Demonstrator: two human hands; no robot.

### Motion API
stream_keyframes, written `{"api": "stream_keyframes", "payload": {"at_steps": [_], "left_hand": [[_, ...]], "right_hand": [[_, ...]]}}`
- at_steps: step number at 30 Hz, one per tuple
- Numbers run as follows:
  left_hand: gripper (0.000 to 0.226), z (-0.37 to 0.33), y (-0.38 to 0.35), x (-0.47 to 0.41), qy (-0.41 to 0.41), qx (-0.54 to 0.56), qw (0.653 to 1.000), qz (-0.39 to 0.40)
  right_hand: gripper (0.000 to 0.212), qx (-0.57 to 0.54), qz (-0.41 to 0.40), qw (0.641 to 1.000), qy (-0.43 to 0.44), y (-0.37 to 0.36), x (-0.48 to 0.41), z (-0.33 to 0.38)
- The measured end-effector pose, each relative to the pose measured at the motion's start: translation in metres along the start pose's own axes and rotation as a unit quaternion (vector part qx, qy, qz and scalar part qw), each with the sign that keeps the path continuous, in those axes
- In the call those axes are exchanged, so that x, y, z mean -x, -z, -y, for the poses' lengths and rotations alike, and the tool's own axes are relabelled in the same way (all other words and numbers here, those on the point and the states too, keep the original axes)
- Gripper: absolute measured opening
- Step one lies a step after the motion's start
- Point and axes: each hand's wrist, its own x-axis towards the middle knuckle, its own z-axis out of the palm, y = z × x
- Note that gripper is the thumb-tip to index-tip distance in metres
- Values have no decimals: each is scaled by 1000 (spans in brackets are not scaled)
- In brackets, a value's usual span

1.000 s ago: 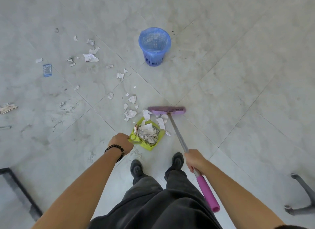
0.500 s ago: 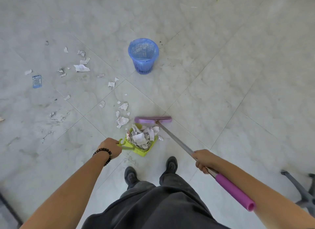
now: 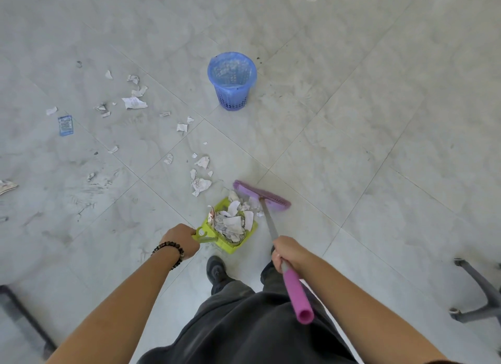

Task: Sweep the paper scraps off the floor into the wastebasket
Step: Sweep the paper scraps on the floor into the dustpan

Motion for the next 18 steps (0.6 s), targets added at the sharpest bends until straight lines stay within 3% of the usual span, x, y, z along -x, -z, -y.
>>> {"api": "stream_keyframes", "payload": {"at_steps": [7,10,14,18], "left_hand": [[20,2,2,3,-2,-10,1000,-13],[20,2,0,9,2,11,1000,-24],[19,13,-6,20,32,75,996,-41],[20,39,-8,32,75,116,989,-55]], "right_hand": [[33,-189,81,977,-62,6,37,-4],[47,-251,148,944,-155,28,50,12],[58,-206,143,953,-169,39,65,37],[53,-197,134,961,-142,40,70,55]]}}
